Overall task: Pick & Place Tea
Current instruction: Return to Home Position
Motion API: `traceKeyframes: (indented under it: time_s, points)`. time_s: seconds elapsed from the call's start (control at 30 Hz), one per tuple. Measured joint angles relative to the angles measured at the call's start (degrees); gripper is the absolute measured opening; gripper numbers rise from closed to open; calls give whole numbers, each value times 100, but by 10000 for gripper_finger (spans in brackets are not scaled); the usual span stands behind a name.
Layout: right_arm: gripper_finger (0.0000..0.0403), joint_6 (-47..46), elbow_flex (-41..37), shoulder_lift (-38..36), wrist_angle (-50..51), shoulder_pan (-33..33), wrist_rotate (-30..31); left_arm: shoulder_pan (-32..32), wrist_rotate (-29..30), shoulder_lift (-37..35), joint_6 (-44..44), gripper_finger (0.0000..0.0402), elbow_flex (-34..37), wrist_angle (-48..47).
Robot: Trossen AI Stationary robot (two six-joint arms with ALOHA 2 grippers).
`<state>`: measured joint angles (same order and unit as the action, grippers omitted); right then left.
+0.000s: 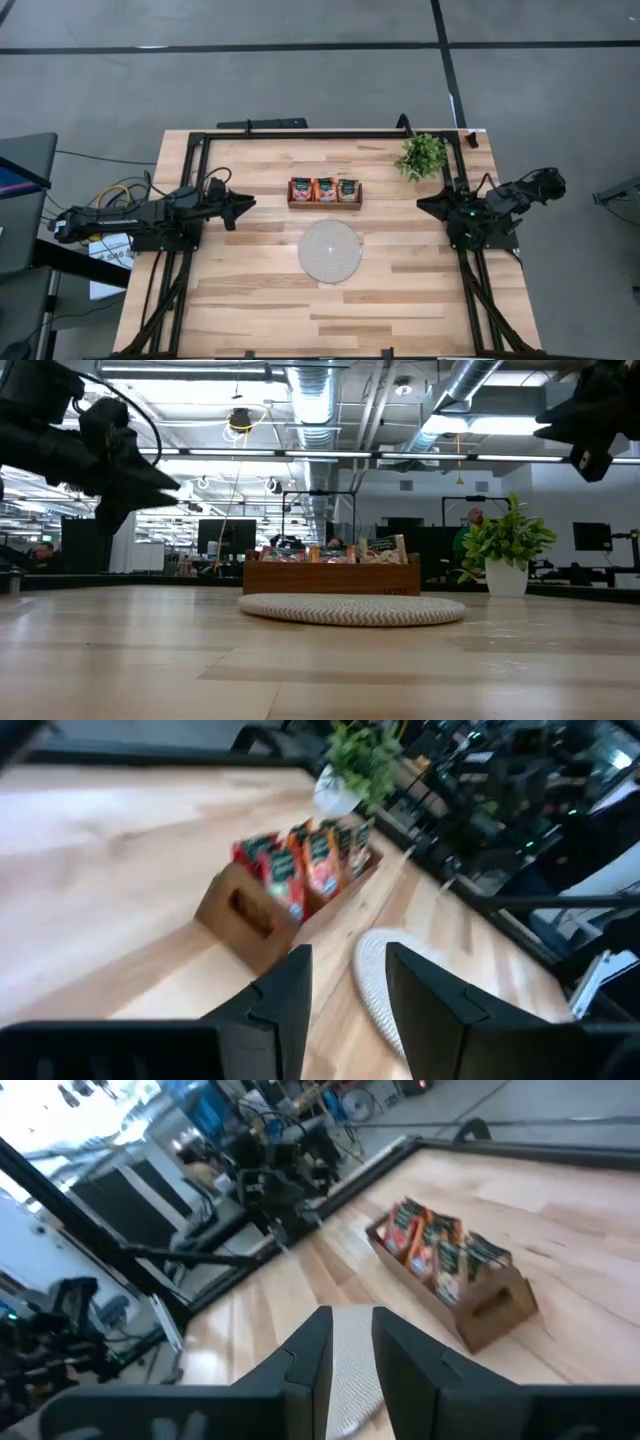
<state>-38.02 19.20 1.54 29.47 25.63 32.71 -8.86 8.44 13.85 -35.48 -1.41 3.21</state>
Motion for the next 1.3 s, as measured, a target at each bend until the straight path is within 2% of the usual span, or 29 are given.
traceKeyframes:
  time_s: [0.1,0.13,0.23,0.3,0.43,0.53,0.77,1.07,1.3]
  points:
    - [67,-56,-6,-22,-103,0,9,0,-44,2,-513,121,4,13]
    - [67,48,-3,-22,-128,0,3,0,-62,0,-433,121,4,97]
    - [67,699,-4,-15,-235,22,-232,52,-576,-19,1035,121,5,471]
    - [67,1068,-4,-15,-513,49,-298,87,-998,-26,1683,121,6,912]
    - [67,1876,-158,-19,-998,137,-700,103,-1801,-78,2313,121,34,1093]
    - [67,1963,-336,-17,-1205,192,-870,105,-2099,-133,2337,121,92,1172]
    - [67,2046,-892,-140,-1709,229,-986,103,-2184,-298,2347,121,105,1268]
    - [67,2141,-988,-140,-1774,122,-1993,103,-2251,-301,2421,121,116,1124]
    - [67,2522,-988,-140,-1746,48,-2225,103,-2229,-304,2415,121,120,1018]
